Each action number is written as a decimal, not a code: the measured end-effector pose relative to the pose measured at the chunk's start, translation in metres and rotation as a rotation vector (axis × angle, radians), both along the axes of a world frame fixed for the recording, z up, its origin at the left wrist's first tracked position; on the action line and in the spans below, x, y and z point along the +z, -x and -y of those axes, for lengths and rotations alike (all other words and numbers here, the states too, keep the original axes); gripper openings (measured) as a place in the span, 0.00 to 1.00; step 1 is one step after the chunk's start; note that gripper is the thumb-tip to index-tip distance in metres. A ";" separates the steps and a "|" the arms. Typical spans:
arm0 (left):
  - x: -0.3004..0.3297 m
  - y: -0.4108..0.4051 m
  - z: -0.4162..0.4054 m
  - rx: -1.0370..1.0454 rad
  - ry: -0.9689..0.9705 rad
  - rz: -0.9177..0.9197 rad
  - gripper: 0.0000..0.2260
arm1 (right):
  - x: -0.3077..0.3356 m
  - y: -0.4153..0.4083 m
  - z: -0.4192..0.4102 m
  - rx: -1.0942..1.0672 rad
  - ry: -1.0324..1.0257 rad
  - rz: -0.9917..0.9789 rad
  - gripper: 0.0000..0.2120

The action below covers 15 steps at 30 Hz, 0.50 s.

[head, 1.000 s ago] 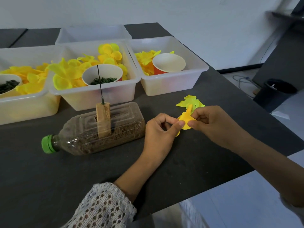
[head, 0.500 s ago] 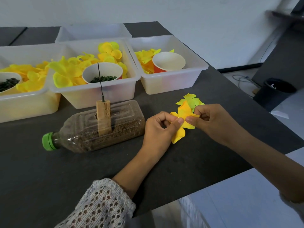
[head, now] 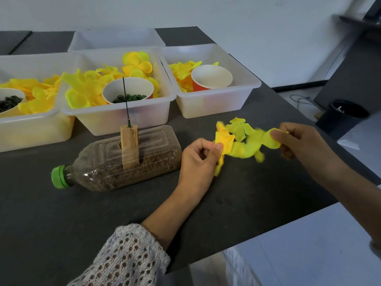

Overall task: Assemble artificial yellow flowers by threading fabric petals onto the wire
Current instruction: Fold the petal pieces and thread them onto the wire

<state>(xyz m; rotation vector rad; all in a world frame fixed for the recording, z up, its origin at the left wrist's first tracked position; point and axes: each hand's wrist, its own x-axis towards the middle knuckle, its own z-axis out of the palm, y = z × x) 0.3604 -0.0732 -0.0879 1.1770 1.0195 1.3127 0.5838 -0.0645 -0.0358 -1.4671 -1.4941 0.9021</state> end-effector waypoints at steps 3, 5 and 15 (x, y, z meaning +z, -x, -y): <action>0.000 -0.001 0.000 0.014 0.008 -0.019 0.09 | 0.000 -0.023 -0.012 -0.120 0.039 -0.105 0.15; 0.000 -0.001 0.000 0.017 0.017 -0.030 0.09 | 0.006 -0.032 -0.027 -0.167 0.054 -0.203 0.13; -0.001 -0.001 0.000 -0.005 0.030 -0.004 0.09 | 0.067 0.051 -0.149 0.066 0.133 -0.479 0.12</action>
